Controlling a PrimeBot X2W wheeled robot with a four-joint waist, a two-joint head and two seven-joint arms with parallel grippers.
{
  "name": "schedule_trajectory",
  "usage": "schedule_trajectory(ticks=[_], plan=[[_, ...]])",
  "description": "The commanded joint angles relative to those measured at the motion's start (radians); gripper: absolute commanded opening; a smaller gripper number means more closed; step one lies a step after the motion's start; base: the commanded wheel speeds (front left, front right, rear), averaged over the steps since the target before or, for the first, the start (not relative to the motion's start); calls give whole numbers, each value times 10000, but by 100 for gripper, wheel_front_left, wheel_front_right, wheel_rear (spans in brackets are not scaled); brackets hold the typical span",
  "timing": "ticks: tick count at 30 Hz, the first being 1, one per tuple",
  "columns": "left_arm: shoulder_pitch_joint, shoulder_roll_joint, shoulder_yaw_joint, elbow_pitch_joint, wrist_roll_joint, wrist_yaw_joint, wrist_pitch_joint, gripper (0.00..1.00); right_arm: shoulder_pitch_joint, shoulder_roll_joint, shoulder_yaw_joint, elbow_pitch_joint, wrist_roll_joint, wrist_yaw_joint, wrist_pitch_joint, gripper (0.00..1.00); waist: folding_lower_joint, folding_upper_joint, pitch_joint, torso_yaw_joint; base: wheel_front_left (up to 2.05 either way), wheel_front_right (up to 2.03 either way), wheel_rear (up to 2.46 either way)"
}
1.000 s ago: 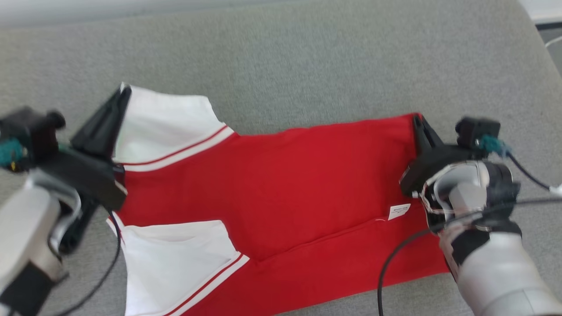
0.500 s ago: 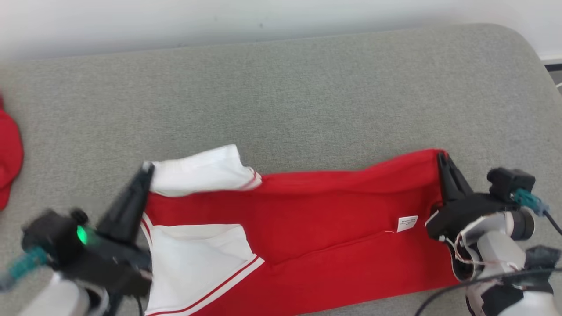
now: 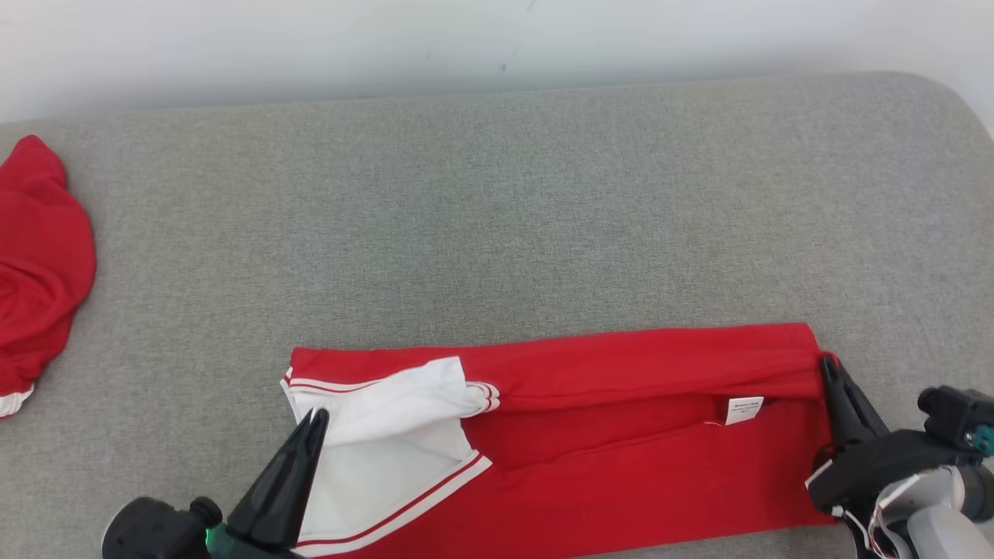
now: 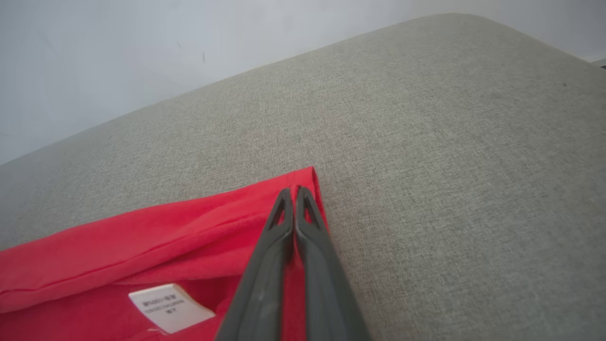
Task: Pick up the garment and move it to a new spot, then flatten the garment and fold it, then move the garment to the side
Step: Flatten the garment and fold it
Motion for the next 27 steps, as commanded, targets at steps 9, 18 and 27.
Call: schedule_trajectory(ticks=[9, 18, 27], plan=[[877, -917, 473, 1211, 1056, -966, -52, 0, 1121, 194, -664, -1069, -281, -2, 820, 0, 2, 1, -276, 48, 0, 0, 0], [1218, -1670, 1102, 2047, 1385, -1455, -51, 100, 1494, 455, -1246, -1080, -834, -2, 1043, 83, 2, 1, -505, 172, 0, 0, 0], [1572, -2443, 2057, 1721, 1722, -1690, -51, 100, 1682, 618, -1757, -1431, -1150, -2, 904, 100, 2, 1, -716, 400, 0, 0, 0]])
